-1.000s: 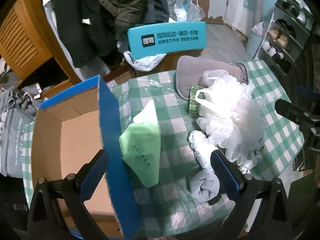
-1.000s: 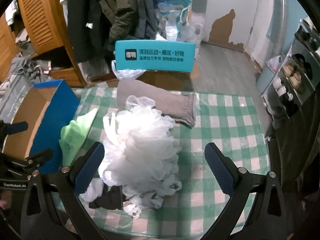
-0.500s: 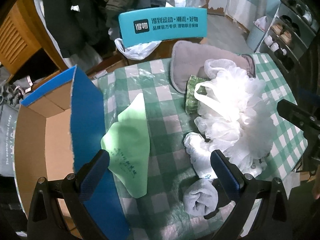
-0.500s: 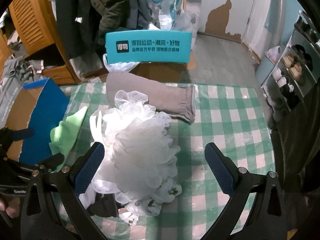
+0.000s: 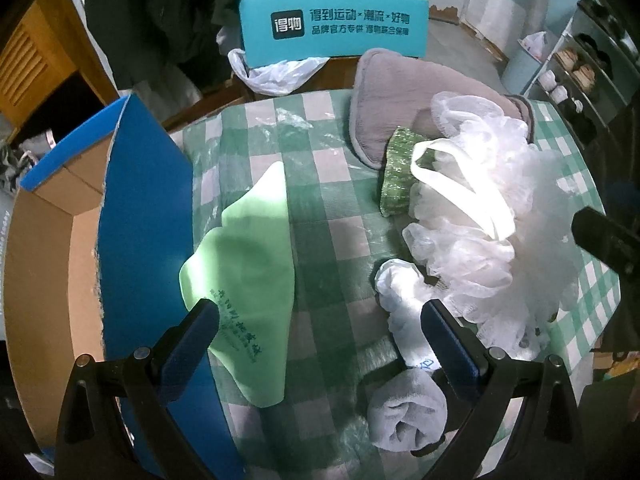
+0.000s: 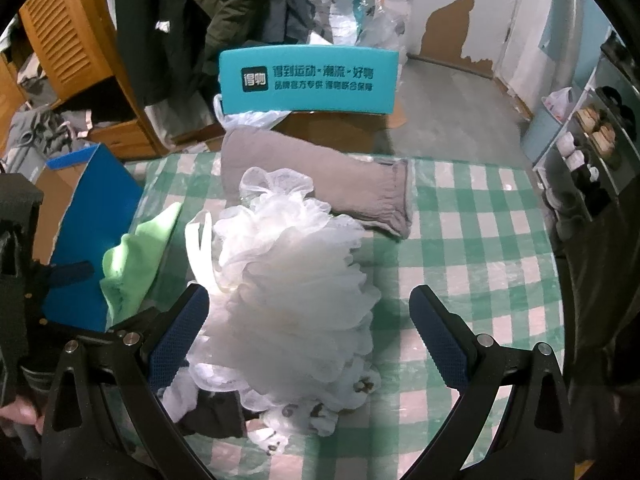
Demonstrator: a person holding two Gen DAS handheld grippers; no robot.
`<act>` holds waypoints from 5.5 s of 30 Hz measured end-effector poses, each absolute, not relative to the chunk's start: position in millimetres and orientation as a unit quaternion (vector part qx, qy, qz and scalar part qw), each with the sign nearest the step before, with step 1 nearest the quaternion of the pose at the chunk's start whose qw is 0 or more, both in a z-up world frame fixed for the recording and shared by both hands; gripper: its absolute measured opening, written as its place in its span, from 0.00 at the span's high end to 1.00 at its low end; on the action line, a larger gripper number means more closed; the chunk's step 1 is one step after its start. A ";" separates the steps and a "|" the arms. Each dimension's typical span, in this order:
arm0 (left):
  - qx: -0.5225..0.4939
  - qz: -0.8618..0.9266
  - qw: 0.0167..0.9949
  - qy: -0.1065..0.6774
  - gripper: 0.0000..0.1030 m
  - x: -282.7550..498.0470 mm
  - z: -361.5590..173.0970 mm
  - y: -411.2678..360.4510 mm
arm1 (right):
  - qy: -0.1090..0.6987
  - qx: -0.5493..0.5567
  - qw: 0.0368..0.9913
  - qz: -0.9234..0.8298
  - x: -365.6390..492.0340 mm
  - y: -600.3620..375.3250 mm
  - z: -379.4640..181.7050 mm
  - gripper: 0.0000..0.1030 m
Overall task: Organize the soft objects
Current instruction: 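Reach the left tool to the green cloth while the right tool reaches the bath puff, then close the left gripper on the green cloth while the right gripper grasps the bath puff, then lift the green cloth and bath puff and carry both over the box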
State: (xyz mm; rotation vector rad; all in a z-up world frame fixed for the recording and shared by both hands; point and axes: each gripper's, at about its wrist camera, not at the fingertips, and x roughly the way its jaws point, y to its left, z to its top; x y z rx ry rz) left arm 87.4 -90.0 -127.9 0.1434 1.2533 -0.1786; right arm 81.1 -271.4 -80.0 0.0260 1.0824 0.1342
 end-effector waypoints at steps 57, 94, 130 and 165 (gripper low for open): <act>0.041 -0.023 0.796 0.604 0.23 127.3 -190.4 -46.2 | 0.632 0.041 0.767 0.101 121.1 -248.5 -185.2 0.15; 0.056 -0.056 0.847 0.525 0.95 89.0 -110.4 -45.3 | 0.543 -0.003 0.831 0.122 90.6 -245.6 -100.3 0.52; 0.075 -0.012 0.905 0.419 0.95 38.4 -13.0 4.4 | 0.469 -0.013 0.862 0.190 78.5 -182.1 -20.4 0.52; -0.062 0.109 0.881 0.456 0.95 47.7 -50.0 180.7 | 0.503 -0.053 0.815 0.282 126.1 16.7 -31.6 0.52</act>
